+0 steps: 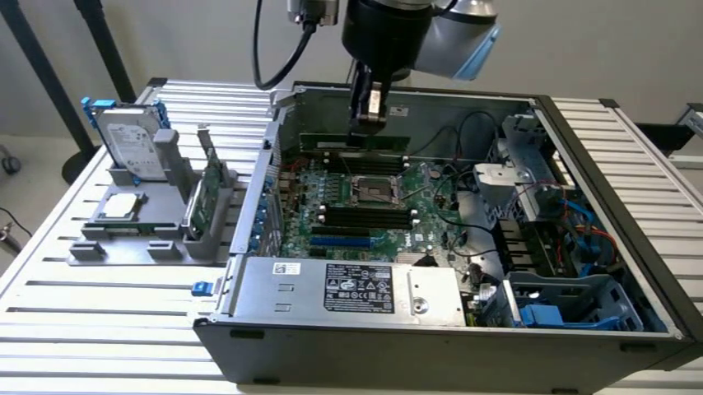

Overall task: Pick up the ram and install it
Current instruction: 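Pick up the ram and move it above insertion slot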

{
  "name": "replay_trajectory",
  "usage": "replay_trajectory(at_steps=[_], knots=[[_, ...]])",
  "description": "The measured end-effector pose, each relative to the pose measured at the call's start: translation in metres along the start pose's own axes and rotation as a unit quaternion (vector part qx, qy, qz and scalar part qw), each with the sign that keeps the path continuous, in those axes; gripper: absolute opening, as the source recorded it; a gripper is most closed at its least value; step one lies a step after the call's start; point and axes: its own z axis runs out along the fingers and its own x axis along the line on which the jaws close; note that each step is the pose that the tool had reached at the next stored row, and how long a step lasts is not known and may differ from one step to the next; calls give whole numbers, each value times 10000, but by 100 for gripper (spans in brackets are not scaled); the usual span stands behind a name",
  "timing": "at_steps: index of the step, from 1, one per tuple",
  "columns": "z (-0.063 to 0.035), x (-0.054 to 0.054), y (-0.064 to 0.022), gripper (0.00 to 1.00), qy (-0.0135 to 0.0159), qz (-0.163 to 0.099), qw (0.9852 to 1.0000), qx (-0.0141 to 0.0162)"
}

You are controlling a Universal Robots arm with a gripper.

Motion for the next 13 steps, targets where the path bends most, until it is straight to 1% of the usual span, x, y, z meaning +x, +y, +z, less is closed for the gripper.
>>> replay_trajectory(at_steps=[4,6,8,10,13], knots=[[26,1,-15,14,-32,251,9997,28],[38,-6,-21,14,-40,331,9994,37],[52,-34,-26,14,-37,352,9994,40],[65,-70,-30,14,-26,366,9993,42],[86,-149,-38,14,13,372,9993,44]])
